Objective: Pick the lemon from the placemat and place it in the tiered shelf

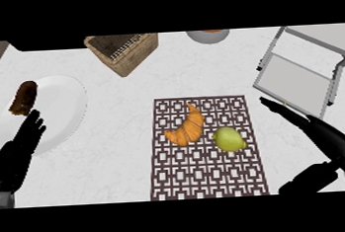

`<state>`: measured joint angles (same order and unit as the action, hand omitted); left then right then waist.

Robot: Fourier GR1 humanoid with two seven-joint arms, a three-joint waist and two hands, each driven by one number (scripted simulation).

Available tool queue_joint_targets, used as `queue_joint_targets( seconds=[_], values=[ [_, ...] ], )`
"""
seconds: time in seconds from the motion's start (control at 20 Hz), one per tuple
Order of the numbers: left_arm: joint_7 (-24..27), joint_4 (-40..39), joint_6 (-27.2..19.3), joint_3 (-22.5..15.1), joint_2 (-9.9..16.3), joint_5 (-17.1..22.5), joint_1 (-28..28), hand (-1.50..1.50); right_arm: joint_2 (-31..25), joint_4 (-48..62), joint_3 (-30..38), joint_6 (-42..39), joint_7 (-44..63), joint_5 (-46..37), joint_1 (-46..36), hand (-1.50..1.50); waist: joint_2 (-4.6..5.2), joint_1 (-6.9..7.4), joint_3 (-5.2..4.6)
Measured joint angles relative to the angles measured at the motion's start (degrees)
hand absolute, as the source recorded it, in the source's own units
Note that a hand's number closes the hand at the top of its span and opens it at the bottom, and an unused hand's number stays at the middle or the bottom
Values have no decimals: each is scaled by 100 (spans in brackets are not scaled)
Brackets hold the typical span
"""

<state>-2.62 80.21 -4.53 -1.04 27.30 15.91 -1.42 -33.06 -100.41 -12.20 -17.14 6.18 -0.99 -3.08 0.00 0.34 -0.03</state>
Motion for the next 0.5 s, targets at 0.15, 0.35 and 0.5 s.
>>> queue_joint_targets(
  seconds=[0.15, 0.35, 0.5],
  values=[
    [63, -61, 134, 108, -25, -7, -30, 0, 107, 209, -174, -63, -2, -468, -201, -150, 0, 1, 0],
    [-36, 131, 116, 126, -179, -171, -102, 0, 394, 648, -305, -190, -47, -959, -480, -150, 1, 0, 3],
    [-70, 69, 180, 246, -271, -276, -41, 0, 638, 917, -337, -207, -248, -1335, -501, -150, 1, -11, 3]
  ],
)
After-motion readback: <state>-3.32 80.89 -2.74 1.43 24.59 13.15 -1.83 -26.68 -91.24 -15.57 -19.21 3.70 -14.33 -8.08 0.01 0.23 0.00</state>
